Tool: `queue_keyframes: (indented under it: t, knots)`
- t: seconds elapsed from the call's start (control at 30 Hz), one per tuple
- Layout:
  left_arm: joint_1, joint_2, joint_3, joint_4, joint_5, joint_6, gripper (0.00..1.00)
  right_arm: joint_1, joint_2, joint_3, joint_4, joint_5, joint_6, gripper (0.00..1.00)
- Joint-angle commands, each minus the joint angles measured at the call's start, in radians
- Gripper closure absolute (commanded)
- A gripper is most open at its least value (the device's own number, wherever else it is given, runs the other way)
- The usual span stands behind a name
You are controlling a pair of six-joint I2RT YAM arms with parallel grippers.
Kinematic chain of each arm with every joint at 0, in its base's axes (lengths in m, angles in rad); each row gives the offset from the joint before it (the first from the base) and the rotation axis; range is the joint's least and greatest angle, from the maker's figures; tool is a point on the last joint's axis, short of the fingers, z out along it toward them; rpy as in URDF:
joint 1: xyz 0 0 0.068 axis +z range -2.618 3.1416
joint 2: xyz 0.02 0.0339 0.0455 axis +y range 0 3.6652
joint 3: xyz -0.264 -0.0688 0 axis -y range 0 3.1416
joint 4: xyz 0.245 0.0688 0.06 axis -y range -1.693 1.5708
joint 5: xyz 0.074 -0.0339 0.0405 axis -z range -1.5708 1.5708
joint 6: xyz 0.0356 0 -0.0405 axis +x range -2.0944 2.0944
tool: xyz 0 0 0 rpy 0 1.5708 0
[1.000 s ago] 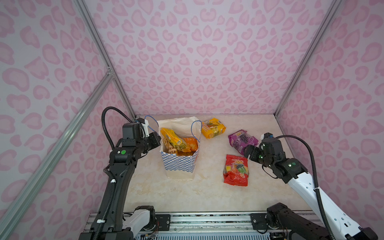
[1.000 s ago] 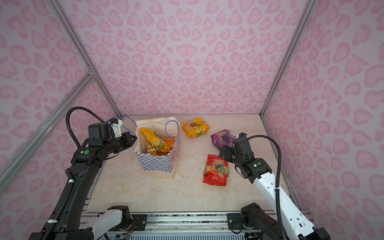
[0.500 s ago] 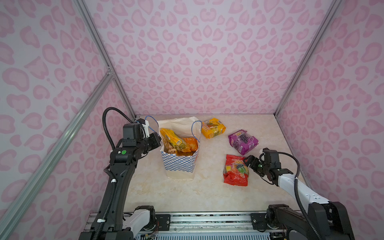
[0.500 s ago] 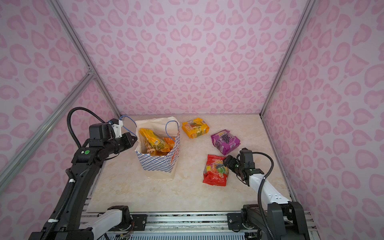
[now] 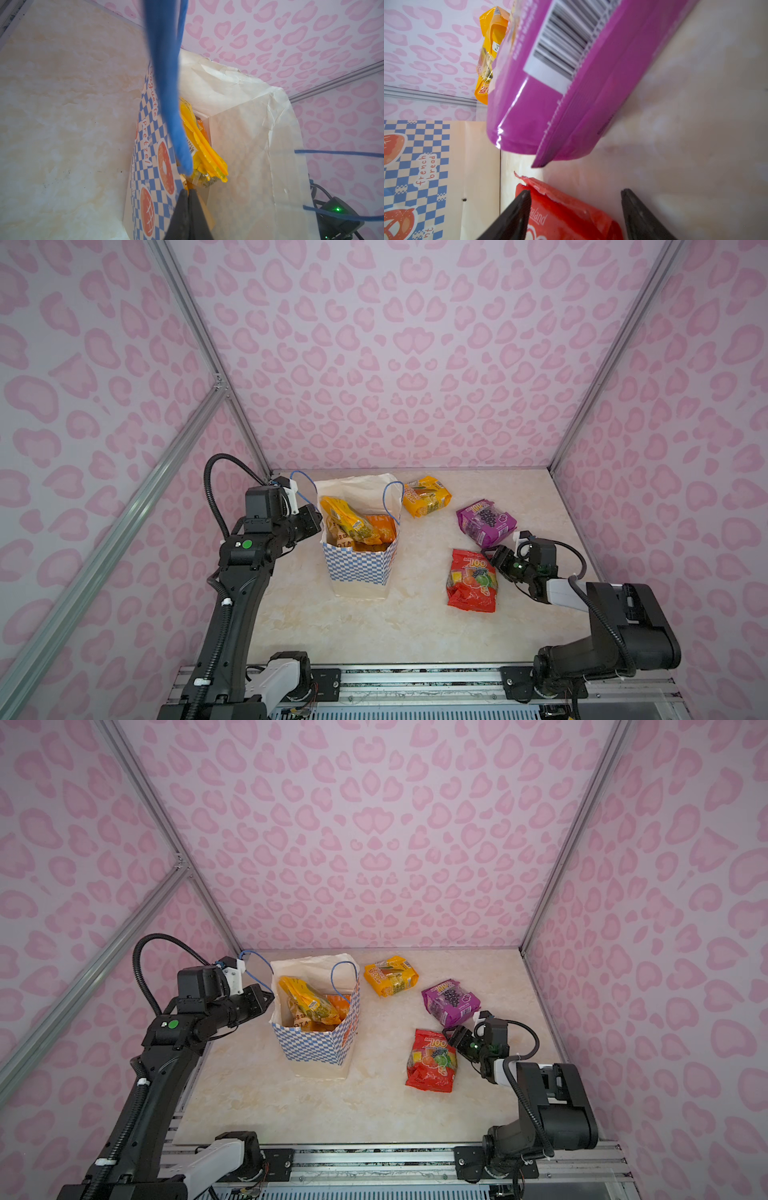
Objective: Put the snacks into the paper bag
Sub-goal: 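Lower the right gripper onto the red assorted gummy bag, then grasp the red gummy bag and lift it with the right gripper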
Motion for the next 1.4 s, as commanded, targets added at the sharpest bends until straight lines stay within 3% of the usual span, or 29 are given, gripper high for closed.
queue_keyframes:
  t: [0.0,0.13,0.37,0.7,0.9,1.1,1.37]
  knots:
    - [-0.001,0.005,0.010,-0.007,-0.007,0.013,0.93,-0.001,0.052,-0.022,0.140,-0.061,0.019,0.38]
    - [-0.001,0.005,0.007,-0.007,-0.010,0.007,0.94,0.000,0.071,-0.068,0.247,-0.074,0.059,0.43]
    - [-0.001,0.017,0.017,-0.003,-0.007,0.001,0.94,0.005,0.074,-0.087,0.261,-0.078,0.054,0.52]
    - [-0.001,0.027,0.032,-0.006,-0.007,0.001,0.94,0.013,0.020,-0.083,0.278,-0.093,0.086,0.86]
    - [-0.001,0.025,0.032,-0.010,-0.013,0.004,0.94,0.082,-0.220,-0.018,0.015,-0.043,0.021,1.00]
    - [-0.001,0.028,0.029,-0.012,-0.020,0.008,0.94,0.182,-0.482,0.115,-0.337,0.116,-0.111,1.00]
    - [-0.001,0.034,0.028,-0.009,-0.017,0.008,0.94,0.286,-0.602,0.273,-0.496,0.277,-0.163,1.00]
